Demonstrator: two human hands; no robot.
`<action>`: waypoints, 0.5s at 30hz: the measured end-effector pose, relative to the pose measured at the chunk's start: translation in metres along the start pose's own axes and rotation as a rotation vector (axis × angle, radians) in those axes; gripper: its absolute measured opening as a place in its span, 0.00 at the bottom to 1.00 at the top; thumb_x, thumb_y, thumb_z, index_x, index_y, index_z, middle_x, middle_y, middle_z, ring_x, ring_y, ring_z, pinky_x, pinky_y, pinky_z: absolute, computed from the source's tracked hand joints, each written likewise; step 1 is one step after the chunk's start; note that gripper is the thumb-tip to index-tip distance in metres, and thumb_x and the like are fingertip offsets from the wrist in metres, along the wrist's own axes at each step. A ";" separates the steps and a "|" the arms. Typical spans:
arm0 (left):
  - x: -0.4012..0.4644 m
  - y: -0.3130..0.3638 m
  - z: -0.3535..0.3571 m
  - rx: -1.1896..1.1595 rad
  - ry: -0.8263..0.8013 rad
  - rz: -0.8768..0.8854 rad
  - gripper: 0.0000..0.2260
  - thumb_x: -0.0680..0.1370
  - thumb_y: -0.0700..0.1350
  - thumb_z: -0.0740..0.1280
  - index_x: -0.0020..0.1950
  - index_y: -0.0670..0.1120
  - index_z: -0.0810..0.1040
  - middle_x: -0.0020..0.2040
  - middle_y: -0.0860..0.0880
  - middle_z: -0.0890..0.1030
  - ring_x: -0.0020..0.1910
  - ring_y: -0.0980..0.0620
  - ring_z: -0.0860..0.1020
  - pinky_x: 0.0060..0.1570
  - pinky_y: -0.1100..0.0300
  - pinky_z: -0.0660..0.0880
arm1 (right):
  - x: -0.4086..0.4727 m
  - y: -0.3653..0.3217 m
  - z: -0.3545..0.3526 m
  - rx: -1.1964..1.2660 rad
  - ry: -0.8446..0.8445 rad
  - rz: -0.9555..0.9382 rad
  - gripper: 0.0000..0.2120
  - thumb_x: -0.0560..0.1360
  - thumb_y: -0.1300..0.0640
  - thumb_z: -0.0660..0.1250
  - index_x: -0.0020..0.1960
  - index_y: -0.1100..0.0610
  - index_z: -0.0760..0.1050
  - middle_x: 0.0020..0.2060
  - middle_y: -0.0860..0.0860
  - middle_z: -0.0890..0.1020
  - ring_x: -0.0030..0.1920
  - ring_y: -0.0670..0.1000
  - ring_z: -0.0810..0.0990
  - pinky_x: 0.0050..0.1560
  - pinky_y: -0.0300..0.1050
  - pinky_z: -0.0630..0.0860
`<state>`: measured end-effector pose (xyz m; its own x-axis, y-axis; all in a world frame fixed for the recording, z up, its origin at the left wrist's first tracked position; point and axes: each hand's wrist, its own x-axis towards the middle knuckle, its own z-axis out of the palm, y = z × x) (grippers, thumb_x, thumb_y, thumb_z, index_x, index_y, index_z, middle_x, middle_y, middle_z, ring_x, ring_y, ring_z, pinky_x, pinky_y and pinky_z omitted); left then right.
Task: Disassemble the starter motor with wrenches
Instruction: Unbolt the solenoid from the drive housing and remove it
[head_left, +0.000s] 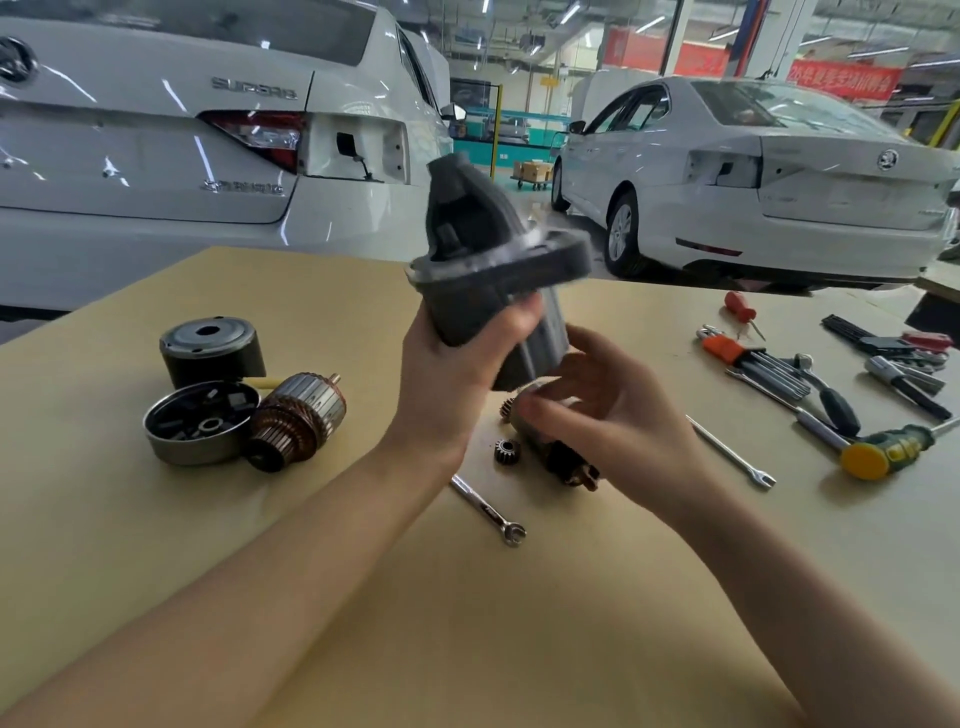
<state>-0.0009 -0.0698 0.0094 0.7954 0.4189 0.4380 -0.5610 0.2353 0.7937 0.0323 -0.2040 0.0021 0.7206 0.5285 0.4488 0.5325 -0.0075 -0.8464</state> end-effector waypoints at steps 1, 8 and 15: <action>-0.004 0.000 0.002 0.086 0.017 0.098 0.28 0.60 0.51 0.76 0.58 0.43 0.77 0.50 0.49 0.84 0.52 0.51 0.83 0.52 0.55 0.79 | 0.000 -0.001 0.001 0.001 -0.023 -0.033 0.25 0.64 0.56 0.74 0.60 0.49 0.75 0.46 0.48 0.85 0.47 0.49 0.84 0.49 0.52 0.81; -0.023 -0.004 0.009 0.374 -0.047 0.391 0.35 0.59 0.49 0.78 0.63 0.43 0.72 0.56 0.53 0.80 0.58 0.57 0.79 0.58 0.65 0.74 | -0.004 -0.002 -0.001 -0.035 -0.025 -0.231 0.24 0.66 0.62 0.76 0.59 0.52 0.75 0.52 0.34 0.81 0.56 0.36 0.78 0.51 0.28 0.73; -0.023 -0.001 0.009 0.419 -0.003 0.371 0.34 0.61 0.49 0.78 0.64 0.42 0.73 0.56 0.55 0.80 0.58 0.59 0.79 0.56 0.68 0.73 | -0.003 0.003 0.000 -0.067 -0.040 -0.219 0.22 0.67 0.64 0.74 0.59 0.52 0.76 0.54 0.42 0.82 0.56 0.42 0.80 0.52 0.33 0.75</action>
<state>-0.0166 -0.0874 0.0019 0.5632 0.4045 0.7206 -0.6649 -0.2959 0.6858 0.0317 -0.2057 -0.0019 0.5669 0.5572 0.6067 0.7037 0.0554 -0.7083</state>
